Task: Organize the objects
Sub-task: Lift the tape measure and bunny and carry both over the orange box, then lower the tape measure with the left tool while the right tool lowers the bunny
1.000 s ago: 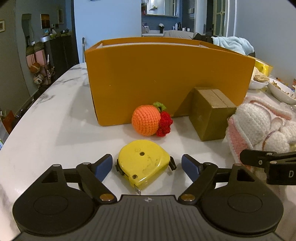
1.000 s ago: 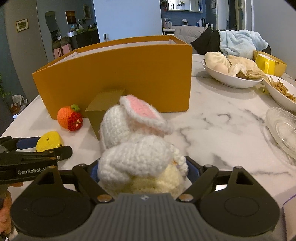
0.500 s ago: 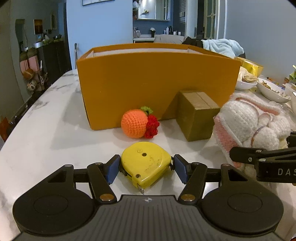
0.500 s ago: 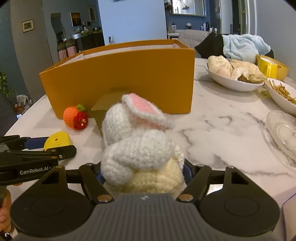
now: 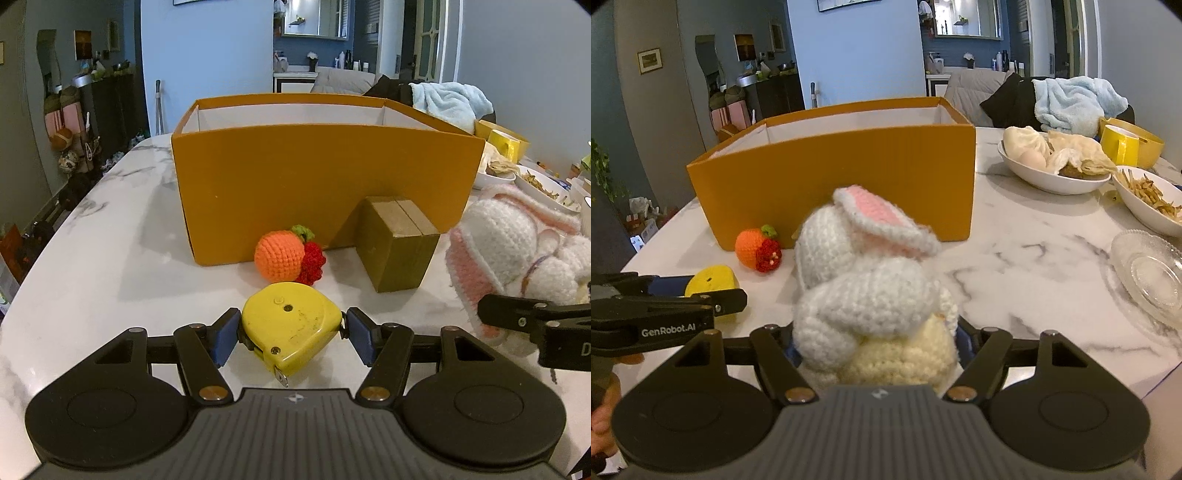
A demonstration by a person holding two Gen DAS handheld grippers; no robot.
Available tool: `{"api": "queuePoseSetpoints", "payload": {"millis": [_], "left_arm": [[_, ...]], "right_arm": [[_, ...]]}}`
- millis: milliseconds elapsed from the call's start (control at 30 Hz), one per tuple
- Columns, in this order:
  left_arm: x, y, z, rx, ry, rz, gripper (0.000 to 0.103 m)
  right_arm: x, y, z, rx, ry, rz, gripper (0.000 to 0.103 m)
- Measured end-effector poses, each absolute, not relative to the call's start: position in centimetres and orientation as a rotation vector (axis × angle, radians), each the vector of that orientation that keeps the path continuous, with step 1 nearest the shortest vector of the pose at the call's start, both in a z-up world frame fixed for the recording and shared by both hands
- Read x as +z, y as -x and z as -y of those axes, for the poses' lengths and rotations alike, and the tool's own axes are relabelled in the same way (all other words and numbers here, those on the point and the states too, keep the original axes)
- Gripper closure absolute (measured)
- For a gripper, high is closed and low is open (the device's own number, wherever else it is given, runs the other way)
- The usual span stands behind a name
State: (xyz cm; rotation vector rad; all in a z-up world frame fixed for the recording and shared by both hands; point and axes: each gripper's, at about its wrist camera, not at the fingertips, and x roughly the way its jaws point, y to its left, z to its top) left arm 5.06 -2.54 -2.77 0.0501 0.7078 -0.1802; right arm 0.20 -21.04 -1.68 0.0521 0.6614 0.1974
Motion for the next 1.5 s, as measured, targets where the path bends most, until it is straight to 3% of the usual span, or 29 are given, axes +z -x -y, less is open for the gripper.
{"api": "queuePoseSetpoints", "payload": {"millis": [433, 733, 1067, 1500], "left_arm": [[4.9, -6.5, 2.5, -0.212, -0.051, -0.588, 0.03], [9.3, -12.3, 3.3, -0.172, -0.066, -0.506, 0.03], [6.1, -20.1, 3.2, -0.098, -0.047, -0.646, 0.03], [2.5, -24.1, 3.6, -0.066, -0.065, -0.797, 0.03]], "right_arm": [[5.2, -0.8, 20.3, 0.255, 0.0, -0.562, 0.028], [10.6, -7.0, 19.5, 0.295, 0.008, -0.505, 0.028], [9.0, -18.4, 19.4, 0.28, -0.111, -0.678, 0.028], [4.9, -24.1, 18.4, 0.231, -0.027, -0.814, 0.028]]}}
